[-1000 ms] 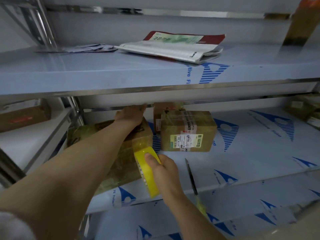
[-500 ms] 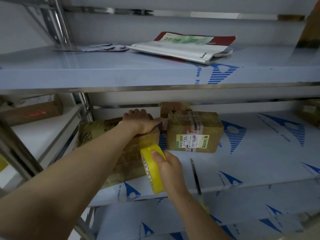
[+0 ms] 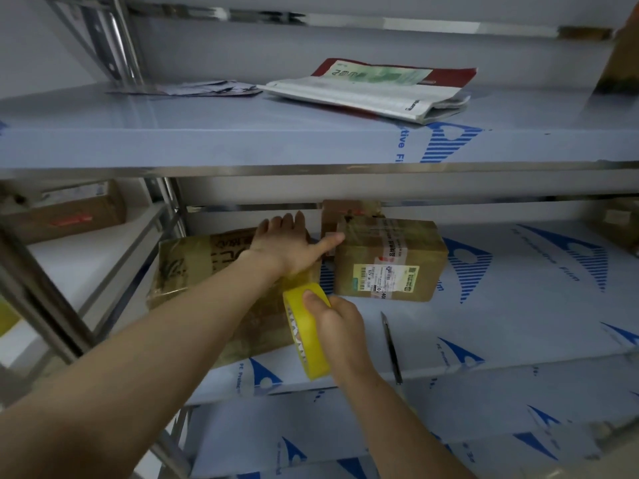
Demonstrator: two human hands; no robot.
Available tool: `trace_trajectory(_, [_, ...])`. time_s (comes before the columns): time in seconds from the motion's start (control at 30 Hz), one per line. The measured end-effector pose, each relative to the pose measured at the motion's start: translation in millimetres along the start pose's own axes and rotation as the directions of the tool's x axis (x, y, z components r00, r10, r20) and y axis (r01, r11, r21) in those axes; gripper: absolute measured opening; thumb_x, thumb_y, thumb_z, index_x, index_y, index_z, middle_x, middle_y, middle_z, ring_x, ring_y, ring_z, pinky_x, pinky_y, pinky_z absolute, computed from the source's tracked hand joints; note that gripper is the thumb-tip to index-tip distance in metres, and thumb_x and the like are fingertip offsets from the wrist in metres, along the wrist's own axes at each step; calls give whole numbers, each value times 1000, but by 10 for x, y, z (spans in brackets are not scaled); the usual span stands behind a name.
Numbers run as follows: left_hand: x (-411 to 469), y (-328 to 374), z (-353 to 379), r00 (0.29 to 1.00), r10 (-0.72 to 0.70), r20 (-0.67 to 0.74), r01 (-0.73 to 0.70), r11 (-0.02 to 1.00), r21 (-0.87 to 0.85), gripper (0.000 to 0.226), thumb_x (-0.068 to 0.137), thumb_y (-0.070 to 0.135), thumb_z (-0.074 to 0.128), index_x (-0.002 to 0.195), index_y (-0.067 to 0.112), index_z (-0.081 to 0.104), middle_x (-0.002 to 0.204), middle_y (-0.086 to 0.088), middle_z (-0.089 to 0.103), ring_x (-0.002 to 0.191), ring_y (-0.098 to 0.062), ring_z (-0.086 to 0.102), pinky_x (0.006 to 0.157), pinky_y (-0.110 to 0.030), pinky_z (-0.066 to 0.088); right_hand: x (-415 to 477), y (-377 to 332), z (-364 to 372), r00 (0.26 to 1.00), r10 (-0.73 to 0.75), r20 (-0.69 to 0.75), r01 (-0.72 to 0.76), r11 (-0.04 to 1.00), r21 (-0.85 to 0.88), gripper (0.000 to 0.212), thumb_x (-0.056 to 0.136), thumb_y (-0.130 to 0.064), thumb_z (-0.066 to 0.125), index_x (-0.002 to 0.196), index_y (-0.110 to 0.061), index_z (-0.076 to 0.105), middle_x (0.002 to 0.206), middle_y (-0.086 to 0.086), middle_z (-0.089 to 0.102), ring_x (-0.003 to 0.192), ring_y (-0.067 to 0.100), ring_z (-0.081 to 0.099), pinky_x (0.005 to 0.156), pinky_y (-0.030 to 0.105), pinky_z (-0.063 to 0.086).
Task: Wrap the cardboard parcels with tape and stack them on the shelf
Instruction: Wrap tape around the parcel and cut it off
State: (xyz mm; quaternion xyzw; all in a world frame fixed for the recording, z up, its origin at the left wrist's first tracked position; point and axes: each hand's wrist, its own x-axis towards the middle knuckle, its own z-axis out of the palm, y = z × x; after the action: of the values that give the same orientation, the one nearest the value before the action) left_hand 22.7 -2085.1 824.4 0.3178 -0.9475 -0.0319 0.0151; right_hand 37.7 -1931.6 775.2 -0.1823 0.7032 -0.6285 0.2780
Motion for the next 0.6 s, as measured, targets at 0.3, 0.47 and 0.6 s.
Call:
trace_trajectory(0.3, [-235, -686, -403, 905, 67, 419, -21, 993, -112, 130, 46, 63, 84, 146, 51, 0, 155, 1, 16, 140, -30, 21, 108, -44, 30, -27, -63, -86, 997, 68, 21, -67, 997, -37, 24, 90, -37, 61, 74, -19, 58, 94, 10, 66, 86, 24, 61, 91, 43, 49])
trace_trajectory(0.47, [-295, -750, -492, 885, 136, 446, 42, 930, -365, 117, 49, 55, 83, 147, 44, 19, 147, 1, 36, 129, -26, 42, 104, -44, 40, -237, -386, -268, 985, 124, 122, -123, 992, -15, 32, 79, -42, 72, 83, -12, 65, 96, 14, 71, 88, 31, 68, 87, 46, 54])
trace_trajectory(0.6, [-429, -856, -487, 831, 254, 495, 108, 799, -592, 92, 56, 49, 79, 139, 40, 41, 132, 3, 56, 112, -20, 60, 99, -42, 47, -346, -628, -412, 950, 36, 310, -52, 998, 44, 32, 59, -28, 82, 85, -10, 75, 89, 13, 74, 83, 29, 71, 80, 44, 55])
